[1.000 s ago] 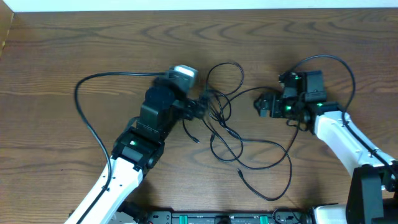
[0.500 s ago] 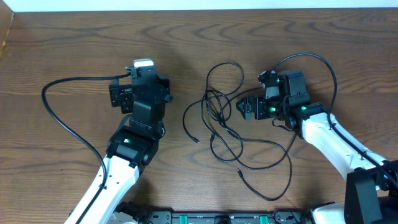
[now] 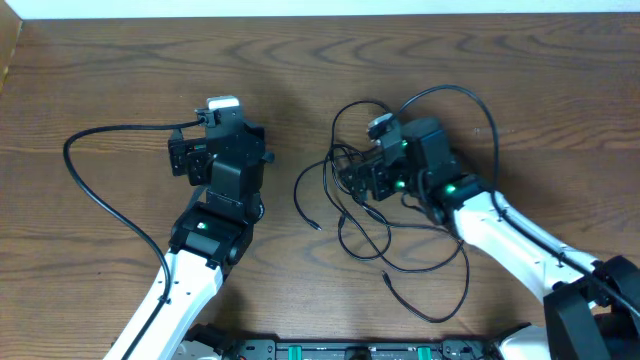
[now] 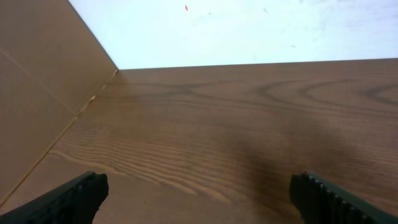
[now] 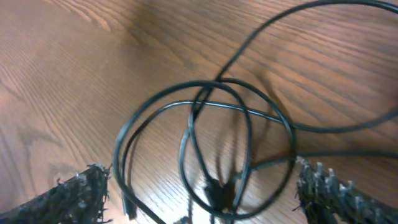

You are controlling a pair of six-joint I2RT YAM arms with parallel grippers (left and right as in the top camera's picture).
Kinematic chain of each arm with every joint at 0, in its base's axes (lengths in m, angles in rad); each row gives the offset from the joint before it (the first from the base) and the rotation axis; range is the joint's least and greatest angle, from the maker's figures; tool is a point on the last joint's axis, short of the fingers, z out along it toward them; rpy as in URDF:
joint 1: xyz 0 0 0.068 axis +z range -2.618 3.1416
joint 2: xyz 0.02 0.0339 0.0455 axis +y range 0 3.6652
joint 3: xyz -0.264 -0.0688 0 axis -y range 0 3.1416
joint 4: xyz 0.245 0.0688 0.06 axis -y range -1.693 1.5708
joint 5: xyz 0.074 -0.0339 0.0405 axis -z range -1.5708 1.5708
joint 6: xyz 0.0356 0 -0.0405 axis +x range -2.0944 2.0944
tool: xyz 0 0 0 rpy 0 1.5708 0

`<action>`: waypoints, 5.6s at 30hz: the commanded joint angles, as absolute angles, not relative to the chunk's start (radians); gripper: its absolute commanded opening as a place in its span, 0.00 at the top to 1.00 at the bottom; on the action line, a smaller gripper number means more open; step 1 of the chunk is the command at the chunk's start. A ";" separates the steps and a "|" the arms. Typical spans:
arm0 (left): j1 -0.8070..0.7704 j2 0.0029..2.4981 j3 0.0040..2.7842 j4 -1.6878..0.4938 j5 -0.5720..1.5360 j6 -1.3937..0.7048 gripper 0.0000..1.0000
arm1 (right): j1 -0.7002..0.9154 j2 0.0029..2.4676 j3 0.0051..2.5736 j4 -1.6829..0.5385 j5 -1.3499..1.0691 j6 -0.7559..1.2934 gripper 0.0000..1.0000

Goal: Untangle cables

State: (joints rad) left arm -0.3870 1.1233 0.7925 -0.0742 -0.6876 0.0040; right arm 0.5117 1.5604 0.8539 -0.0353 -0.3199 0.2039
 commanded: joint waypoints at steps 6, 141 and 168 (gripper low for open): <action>-0.383 1.122 0.806 -0.075 -0.715 0.013 0.02 | 0.605 1.652 0.852 0.076 -0.159 0.203 0.06; -0.382 1.122 0.806 -0.075 -0.716 0.014 0.02 | 0.400 1.076 0.804 -0.192 0.051 -0.009 0.01; -0.383 1.122 0.806 -0.075 -0.715 0.014 0.02 | 0.381 1.536 0.804 -0.174 -0.065 0.111 0.01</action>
State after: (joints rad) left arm -0.3870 1.1233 0.7925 -0.0780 -0.6880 0.0044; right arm 0.3828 1.4853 0.8043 -0.2008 0.0185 0.0643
